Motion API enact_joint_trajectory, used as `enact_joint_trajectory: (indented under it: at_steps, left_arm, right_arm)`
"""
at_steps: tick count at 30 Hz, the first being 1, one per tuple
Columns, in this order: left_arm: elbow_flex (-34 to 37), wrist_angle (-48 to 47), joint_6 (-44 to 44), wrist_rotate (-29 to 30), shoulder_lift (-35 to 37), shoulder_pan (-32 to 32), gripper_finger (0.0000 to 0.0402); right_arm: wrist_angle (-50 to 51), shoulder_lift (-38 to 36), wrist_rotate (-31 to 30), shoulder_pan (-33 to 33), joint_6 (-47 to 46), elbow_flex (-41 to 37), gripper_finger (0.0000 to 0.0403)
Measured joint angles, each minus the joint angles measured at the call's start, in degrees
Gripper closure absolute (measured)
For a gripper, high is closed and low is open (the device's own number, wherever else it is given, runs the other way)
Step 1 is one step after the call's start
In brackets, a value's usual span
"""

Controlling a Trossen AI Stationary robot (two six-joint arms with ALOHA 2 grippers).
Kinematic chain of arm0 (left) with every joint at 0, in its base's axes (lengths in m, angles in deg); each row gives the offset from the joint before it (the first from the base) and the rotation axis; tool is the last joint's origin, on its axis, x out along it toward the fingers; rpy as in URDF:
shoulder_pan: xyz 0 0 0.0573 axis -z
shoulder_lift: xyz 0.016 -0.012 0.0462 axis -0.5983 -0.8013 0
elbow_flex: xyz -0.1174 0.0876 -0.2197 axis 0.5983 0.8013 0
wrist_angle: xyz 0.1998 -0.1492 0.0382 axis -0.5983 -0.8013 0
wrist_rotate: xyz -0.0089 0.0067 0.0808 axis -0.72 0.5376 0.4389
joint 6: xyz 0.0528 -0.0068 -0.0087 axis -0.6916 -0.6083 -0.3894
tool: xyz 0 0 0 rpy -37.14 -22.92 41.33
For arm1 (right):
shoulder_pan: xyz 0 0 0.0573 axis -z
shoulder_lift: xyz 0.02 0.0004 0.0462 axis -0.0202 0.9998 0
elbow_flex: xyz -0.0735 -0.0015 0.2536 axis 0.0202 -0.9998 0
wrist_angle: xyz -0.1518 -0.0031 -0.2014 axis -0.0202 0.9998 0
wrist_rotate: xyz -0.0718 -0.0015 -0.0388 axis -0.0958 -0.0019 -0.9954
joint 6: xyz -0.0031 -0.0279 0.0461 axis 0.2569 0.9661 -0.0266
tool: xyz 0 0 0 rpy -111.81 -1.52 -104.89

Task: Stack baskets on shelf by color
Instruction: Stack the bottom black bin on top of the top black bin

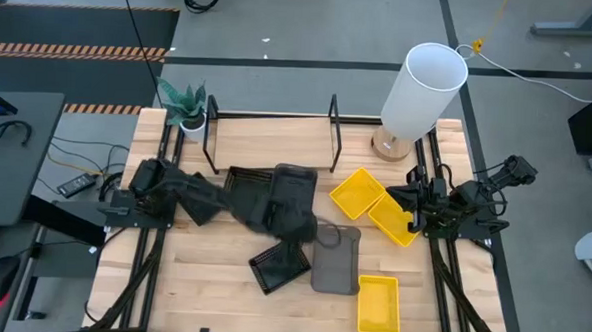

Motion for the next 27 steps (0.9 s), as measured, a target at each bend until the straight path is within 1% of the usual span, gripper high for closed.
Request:
enact_joint_trajectory:
  at_steps: [4, 8, 13, 16, 19, 22, 25, 27]
  left_arm:
    - [-5.69, 0.76, 1.0, 0.92, -4.4, 2.92, 0.022]
    - [-14.84, -1.22, 1.5, 0.0, -11.06, 4.31, 0.0228]
    - [-27.23, -6.63, 1.19, -0.89, -19.77, 6.17, 0.0224]
    - [-32.92, -7.54, 1.83, -3.19, -23.46, 7.02, 0.0217]
    - [-35.46, -6.27, 2.77, -4.06, -25.06, 7.58, 0.0209]
    - [-35.57, -4.33, 3.08, -4.02, -25.54, 7.83, 0.0202]
    - [-35.59, -2.48, 3.62, -2.35, -25.82, 8.38, 0.0201]
    - [-35.71, 1.07, 3.6, -0.76, -26.75, 8.76, 0.02]
  right_arm:
    - [-0.17, 0.0, -0.02, 0.01, 0.02, 0.02, 0.0387]
    - [-0.24, 0.0, -0.02, -0.01, 0.0, 0.02, 0.0387]
    - [-0.22, 0.0, -0.02, -0.01, 0.0, 0.02, 0.0387]
    - [-0.24, 0.0, -0.02, 0.01, 0.0, 0.02, 0.0387]
    - [-0.22, 0.0, -0.02, 0.0, 0.0, 0.02, 0.0387]
    - [-0.16, 0.0, -0.02, 0.01, 0.0, 0.02, 0.0387]
    - [-0.29, 0.0, -0.02, -0.01, 0.0, 0.02, 0.0387]
    - [-0.15, 0.0, 0.0, 0.01, 0.0, 0.0, 0.0387]
